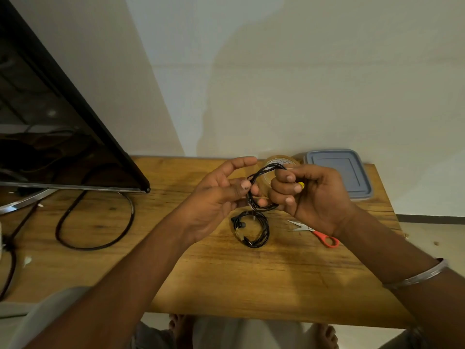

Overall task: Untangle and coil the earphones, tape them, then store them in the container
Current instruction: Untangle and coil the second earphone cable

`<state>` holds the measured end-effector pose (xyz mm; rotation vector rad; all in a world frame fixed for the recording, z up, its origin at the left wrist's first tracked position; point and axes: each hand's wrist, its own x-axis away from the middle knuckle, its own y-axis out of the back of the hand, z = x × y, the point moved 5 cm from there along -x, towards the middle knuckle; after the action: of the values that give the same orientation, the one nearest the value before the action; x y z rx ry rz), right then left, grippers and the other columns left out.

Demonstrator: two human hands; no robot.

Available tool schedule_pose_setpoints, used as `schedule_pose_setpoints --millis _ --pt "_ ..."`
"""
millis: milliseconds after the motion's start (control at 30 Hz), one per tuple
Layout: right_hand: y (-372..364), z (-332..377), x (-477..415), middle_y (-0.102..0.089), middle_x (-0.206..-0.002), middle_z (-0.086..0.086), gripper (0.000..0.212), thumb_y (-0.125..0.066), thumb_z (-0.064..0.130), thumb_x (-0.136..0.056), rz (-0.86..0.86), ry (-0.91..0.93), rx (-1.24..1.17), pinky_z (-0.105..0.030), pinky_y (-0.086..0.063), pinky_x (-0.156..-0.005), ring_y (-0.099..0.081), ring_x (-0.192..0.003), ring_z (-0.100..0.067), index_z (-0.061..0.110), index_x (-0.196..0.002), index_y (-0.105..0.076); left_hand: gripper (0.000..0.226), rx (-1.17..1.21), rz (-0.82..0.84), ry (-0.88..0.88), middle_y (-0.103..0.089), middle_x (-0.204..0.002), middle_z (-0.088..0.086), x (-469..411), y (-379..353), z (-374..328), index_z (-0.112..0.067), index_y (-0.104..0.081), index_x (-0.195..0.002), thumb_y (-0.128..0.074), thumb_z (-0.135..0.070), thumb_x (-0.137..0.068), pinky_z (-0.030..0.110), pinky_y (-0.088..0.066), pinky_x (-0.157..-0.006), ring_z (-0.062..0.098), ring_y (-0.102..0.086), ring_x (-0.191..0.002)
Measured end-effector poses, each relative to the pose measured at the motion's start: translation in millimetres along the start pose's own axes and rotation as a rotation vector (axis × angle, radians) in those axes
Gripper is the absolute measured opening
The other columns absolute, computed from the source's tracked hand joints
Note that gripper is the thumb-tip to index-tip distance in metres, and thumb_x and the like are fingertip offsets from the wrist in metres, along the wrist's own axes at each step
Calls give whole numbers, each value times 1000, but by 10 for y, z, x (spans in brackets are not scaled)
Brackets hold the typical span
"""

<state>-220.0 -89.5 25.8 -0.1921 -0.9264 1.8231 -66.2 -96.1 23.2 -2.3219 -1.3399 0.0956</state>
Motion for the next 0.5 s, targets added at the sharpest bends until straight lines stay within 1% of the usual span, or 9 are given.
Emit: schedule_pose_setpoints --millis 33,67,133,200,233,300,400,500 --pt "13 2 -3 -34 -53 5 27 -38 18 -86 -3 1 -5 -35 -35 -73 -35 -51 -15 17 -61 -48 43 45 22 7 -65 -84 6 2 -7 -12 -14 -54 -132 -55 3 -92 40 -51 -90 25 -65 -87" --pt "15 7 -5 -33 -53 5 27 -38 19 -86 -9 2 -8 -34 -34 -71 -34 -51 -15 17 -61 -48 43 85 47 11 -64 -85 6 5 -18 -27 -15 -55 -129 -54 5 -91 41 -51 -90 27 -66 -88" --pt "23 17 -5 -32 -53 6 26 -38 19 -84 -36 -3 2 -31 -36 -62 -34 -51 -14 18 -60 -47 39 148 65 24 -60 -83 6 11 -35 -52 -15 -59 -116 -51 6 -85 42 -48 -89 28 -64 -88" --pt "16 24 -1 -32 -53 6 25 -39 20 -83 -45 -1 28 -29 -33 -58 -34 -51 -13 19 -59 -47 37 159 56 32 -57 -79 5 22 -55 -65 -13 -60 -107 -48 5 -78 43 -44 -90 27 -62 -88" --pt "16 28 1 -32 -53 6 25 -39 20 -83 -50 2 38 -30 -32 -58 -35 -51 -14 19 -60 -48 36 128 52 22 -57 -78 4 28 -59 -69 -12 -59 -107 -49 5 -77 43 -44 -90 28 -61 -89" --pt "26 35 4 -32 -53 6 26 -38 19 -84 -57 7 48 -31 -30 -58 -35 -51 -14 19 -59 -48 37 33 30 -11 -61 -79 3 37 -69 -76 -13 -57 -110 -57 5 -78 39 -48 -91 29 -63 -90" --pt "36 44 7 -32 -53 5 26 -38 19 -84 -59 15 56 -33 -28 -60 -35 -52 -15 17 -60 -48 48 -50 -53 -57 -63 -79 -1 23 -62 -61 -16 -57 -112 -75 4 -71 37 -51 -90 32 -58 -93" --pt "33 35 4 -33 -54 2 27 -40 18 -86 -57 19 101 -32 -31 -61 -35 -53 -17 14 -61 -49 49 -164 -190 -96 -61 -72 -4 18 -38 -28 -18 -57 -108 -81 -1 -68 40 -53 -82 26 -57 -81"
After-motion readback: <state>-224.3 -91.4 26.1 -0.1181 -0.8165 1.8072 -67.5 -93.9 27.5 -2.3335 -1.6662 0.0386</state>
